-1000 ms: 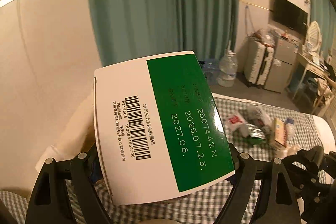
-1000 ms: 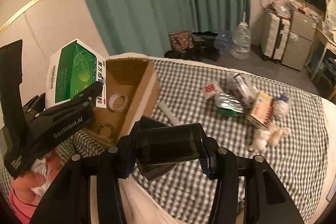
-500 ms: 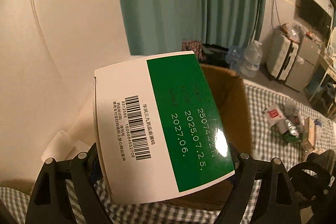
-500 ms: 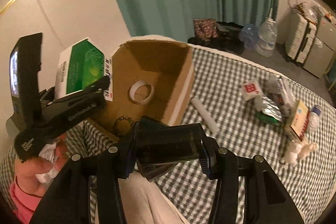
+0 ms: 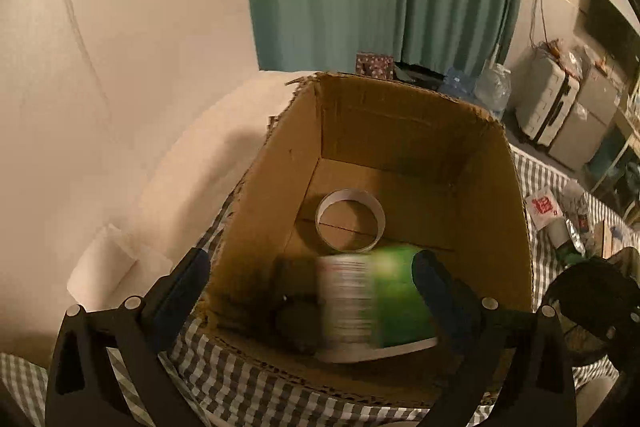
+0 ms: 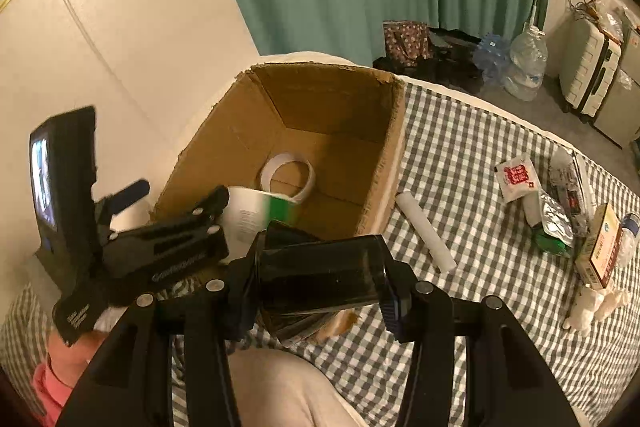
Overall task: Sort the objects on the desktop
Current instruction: 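Open the right gripper over the box while the left gripper releases the green box inside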
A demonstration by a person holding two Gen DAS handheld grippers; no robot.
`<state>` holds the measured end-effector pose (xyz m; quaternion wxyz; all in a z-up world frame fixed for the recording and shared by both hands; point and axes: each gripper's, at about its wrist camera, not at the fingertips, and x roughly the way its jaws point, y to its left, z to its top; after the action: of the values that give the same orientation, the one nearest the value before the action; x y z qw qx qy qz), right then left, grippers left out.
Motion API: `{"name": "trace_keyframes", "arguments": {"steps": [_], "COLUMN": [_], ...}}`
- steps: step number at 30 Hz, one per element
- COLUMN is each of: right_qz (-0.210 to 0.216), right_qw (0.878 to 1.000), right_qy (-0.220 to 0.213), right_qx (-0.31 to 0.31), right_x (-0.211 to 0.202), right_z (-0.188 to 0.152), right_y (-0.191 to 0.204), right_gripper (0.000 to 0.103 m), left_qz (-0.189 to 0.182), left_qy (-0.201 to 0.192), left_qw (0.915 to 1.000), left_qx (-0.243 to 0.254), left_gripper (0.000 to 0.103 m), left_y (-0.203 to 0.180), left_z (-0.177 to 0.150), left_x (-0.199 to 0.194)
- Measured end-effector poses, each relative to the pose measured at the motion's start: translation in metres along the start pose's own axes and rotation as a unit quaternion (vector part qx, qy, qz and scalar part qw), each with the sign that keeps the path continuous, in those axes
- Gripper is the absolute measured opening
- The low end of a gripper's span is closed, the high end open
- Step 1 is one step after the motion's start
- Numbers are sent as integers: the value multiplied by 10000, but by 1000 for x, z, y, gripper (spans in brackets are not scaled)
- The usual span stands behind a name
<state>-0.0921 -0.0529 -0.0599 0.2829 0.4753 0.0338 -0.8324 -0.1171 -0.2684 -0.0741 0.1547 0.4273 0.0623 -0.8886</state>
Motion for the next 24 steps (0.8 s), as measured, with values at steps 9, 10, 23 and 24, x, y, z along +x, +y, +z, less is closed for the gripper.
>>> {"name": "trace_keyframes", "arguments": {"steps": [9, 10, 23, 24], "right_qz": [67, 191, 98, 41], "right_qw": [9993, 9988, 9951, 9946], "right_qy": [-347, -449, -685, -691], "right_qx": [-103, -9, 705, 771], "right_x": [2, -1, -44, -48], "right_z": [22, 26, 4, -1], "right_y": [21, 21, -33, -42], "right_gripper": [58, 65, 76, 76], "left_qz": [163, 183, 1, -22], "left_qy": [46, 47, -121, -174], "left_qw": [9993, 9992, 9998, 9998], "left_qx": [-336, -366, -132, -56], "left_gripper": [103, 103, 103, 103], "left_y": [28, 30, 3, -4], "left_z": [0, -1, -5, -7], "left_x": [0, 0, -34, -39]}}
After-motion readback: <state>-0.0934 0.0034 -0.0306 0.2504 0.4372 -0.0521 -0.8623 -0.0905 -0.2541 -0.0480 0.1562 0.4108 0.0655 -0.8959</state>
